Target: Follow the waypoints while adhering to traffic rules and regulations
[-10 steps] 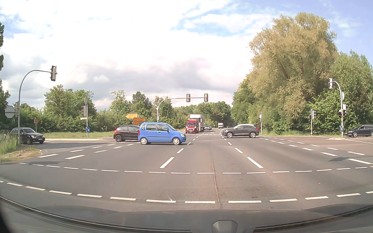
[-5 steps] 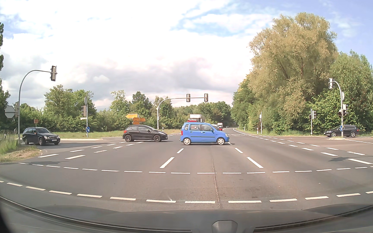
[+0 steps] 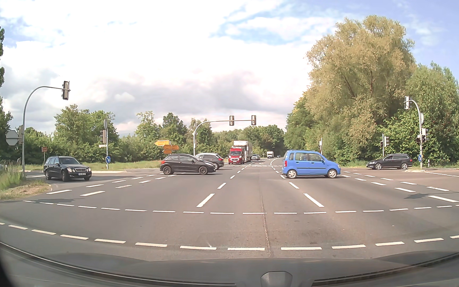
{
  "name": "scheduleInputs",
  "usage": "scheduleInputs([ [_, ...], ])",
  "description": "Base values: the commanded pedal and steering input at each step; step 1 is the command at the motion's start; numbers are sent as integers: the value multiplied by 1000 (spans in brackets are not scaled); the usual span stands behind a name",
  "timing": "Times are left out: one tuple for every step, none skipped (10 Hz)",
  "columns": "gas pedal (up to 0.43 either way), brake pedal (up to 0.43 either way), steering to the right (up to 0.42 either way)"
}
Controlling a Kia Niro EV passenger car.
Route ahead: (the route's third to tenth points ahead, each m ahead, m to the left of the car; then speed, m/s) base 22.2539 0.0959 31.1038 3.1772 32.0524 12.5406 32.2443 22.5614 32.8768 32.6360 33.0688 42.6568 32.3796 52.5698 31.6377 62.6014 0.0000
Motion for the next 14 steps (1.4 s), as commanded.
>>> scheduleInputs([
  [0, 256, 8],
  [0, 256, 8],
  [0, 256, 9],
  [0, 256, 9],
  [0, 256, 9],
  [0, 256, 8],
  [0, 256, 8],
  [0, 256, 8],
  [0, 256, 8],
  [0, 256, 8],
  [0, 256, 8],
  [0, 256, 9],
  [0, 250, 8],
  [0, 256, 8],
])
